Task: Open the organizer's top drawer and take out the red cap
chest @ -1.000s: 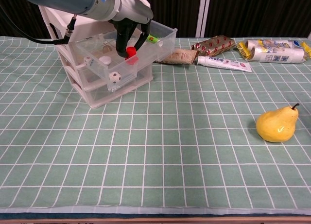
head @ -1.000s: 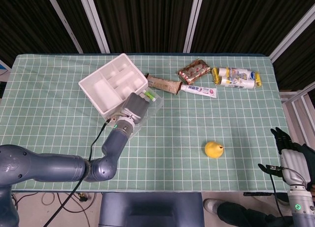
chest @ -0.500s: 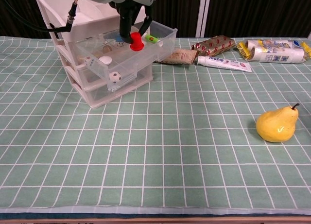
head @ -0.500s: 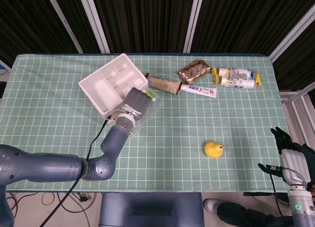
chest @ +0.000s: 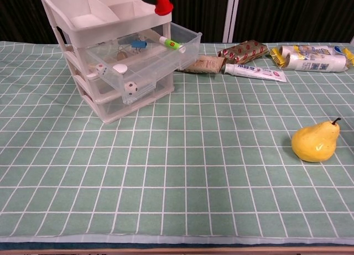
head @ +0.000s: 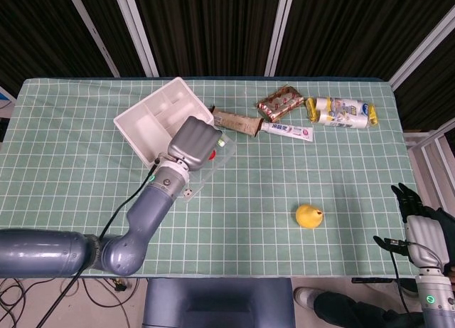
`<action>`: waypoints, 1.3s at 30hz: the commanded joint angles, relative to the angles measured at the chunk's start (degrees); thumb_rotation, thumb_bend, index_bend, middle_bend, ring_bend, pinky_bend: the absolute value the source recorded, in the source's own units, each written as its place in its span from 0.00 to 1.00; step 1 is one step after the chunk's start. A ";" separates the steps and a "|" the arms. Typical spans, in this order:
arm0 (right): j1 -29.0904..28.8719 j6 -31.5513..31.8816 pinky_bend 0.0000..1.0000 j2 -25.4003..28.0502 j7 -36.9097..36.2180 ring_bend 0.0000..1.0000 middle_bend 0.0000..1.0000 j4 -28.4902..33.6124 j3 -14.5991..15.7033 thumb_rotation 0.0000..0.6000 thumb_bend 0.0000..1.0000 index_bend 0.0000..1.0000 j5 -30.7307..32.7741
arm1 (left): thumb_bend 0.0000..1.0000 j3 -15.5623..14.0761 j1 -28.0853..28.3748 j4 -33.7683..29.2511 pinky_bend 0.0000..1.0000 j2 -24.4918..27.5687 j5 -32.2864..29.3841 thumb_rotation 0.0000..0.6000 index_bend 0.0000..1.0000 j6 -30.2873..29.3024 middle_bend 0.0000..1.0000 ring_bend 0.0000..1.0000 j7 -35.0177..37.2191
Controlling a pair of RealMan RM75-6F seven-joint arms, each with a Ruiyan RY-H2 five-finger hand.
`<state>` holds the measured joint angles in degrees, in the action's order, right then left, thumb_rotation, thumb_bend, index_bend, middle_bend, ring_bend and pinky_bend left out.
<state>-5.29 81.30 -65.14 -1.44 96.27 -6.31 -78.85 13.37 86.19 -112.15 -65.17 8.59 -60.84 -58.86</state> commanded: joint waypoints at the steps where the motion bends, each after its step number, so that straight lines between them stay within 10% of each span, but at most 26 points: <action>1: 0.03 0.11 0.23 -0.10 0.29 0.00 0.00 -0.09 0.01 1.00 0.09 0.00 -0.01 | 0.32 0.53 -4.45 -7.29 1.00 6.43 5.67 1.00 0.53 -2.50 1.00 1.00 4.59; 16: 0.09 0.74 0.23 -0.48 2.17 0.00 0.00 -0.21 0.48 1.00 0.09 0.00 -1.08 | 0.32 -14.25 -28.78 -19.56 1.00 18.25 33.58 1.00 0.53 -6.66 1.00 1.00 16.38; 25: 0.20 1.06 0.23 -0.52 2.06 0.00 0.00 -0.35 0.51 1.00 0.09 0.00 -1.38 | 0.32 -21.13 -37.58 -12.77 1.00 8.78 42.25 1.00 0.53 -6.63 1.00 1.00 15.61; 39: 0.19 0.82 0.23 -0.43 1.76 0.00 0.00 -0.25 0.42 1.00 0.09 0.00 -1.09 | 0.32 -19.33 -39.56 4.12 1.00 -9.46 38.19 1.00 0.52 -5.52 1.00 1.00 9.54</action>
<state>-5.10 82.12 -65.57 0.32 96.03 -5.88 -79.93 -6.50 46.57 -109.12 -73.34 47.72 -66.92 -48.27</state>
